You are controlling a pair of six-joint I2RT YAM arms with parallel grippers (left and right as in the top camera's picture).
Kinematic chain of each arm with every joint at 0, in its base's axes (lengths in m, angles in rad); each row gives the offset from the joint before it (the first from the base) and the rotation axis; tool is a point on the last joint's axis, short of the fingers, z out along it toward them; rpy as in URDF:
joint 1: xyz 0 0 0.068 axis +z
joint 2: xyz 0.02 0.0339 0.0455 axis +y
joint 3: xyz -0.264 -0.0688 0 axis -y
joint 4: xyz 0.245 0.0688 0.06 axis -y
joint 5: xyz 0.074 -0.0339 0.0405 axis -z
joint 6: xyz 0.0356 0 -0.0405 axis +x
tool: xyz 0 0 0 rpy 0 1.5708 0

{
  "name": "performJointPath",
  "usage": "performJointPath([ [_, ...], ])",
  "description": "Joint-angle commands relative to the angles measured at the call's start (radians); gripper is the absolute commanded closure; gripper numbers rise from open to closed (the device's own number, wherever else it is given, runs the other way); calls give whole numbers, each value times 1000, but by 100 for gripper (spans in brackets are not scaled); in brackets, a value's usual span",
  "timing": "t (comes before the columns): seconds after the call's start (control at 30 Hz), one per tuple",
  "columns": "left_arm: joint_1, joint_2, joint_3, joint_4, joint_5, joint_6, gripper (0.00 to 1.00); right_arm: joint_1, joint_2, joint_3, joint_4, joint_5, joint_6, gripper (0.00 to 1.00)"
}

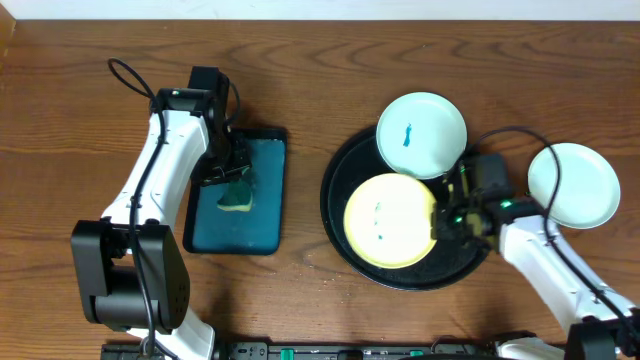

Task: Clean dirty plates on tray and stack at the side
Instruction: 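Grip the yellow plate rim with the right gripper and pull it toward center, then move the sponge from the basin to the yellow plate with the left gripper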

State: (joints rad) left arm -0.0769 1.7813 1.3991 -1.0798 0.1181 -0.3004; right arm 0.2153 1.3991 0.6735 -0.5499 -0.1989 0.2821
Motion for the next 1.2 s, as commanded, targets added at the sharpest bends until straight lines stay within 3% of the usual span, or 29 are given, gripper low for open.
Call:
performJointPath([
  [0.0, -5, 3, -7, 10, 0, 38, 92, 47, 6, -23, 30, 43, 49, 99],
  [0.1, -5, 4, -61, 85, -68, 37, 92, 61, 8, -23, 48, 134, 73, 99],
  [0.33, -5, 17, -344, 396, -68, -77, 92, 61, 8, -23, 76, 149, 72, 99],
  [0.43, -5, 17, -396, 451, -55, -79, 92, 61, 8, -23, 92, 168, 71, 99],
  [0.6, -5, 15, -388, 428, -55, -79, 92, 61, 16, -23, 105, 172, 69, 99],
  [0.8, -8, -10, -217, 205, -43, -71, 93, 61, 44, -23, 106, 173, 71, 99],
  [0.93, -39, -59, -96, 100, 69, -51, 92, 61, 80, -23, 116, 173, 112, 99],
  [1.07, -121, -122, -79, 132, 201, -54, 92, 61, 117, -23, 137, 172, 122, 99],
  [1.17, -214, -132, -80, 159, 214, -94, 92, 61, 139, -23, 146, 172, 122, 99],
])
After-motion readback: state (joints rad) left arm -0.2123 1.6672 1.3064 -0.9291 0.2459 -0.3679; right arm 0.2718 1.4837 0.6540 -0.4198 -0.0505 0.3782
